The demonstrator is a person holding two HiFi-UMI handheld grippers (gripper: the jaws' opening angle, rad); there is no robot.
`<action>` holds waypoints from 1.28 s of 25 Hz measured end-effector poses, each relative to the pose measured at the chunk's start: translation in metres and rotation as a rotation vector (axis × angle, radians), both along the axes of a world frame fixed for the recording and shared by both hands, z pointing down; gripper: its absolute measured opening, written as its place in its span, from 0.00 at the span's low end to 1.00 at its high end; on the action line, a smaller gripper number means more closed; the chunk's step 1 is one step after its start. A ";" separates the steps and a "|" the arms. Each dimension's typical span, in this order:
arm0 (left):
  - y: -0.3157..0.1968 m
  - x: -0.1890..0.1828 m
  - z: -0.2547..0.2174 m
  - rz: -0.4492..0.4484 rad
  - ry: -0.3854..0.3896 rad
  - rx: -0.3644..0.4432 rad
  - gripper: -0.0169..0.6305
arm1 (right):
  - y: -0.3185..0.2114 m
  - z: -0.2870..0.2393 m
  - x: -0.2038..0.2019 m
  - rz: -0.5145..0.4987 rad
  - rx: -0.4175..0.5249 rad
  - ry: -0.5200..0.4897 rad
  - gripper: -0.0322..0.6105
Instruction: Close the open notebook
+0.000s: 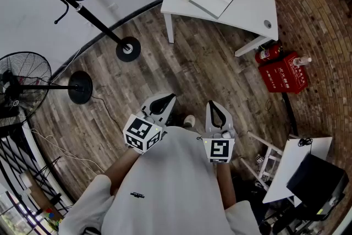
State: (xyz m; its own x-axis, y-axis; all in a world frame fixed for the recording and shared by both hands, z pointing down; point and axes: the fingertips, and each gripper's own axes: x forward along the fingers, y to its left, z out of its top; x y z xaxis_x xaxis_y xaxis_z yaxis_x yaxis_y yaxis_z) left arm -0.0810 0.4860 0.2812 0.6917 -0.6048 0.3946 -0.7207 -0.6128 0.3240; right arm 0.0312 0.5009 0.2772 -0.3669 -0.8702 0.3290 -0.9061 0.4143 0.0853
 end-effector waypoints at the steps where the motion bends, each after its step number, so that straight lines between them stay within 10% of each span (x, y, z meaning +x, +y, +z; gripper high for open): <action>1: 0.007 0.008 -0.002 -0.001 0.000 -0.002 0.04 | 0.007 -0.001 0.007 0.000 0.003 -0.006 0.07; 17: 0.079 0.056 0.004 -0.103 -0.082 -0.040 0.04 | 0.062 0.001 0.061 -0.077 0.032 -0.153 0.06; 32: 0.010 0.032 -0.002 -0.121 -0.083 0.014 0.04 | 0.007 0.022 0.029 -0.230 -0.041 -0.122 0.06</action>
State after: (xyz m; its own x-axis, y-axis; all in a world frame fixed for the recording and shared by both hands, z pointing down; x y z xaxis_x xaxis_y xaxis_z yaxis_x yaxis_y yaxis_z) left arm -0.0494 0.4959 0.2796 0.5788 -0.6877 0.4382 -0.8135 -0.5238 0.2526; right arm 0.0607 0.5081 0.2995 -0.5928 -0.7458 0.3038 -0.7901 0.6117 -0.0401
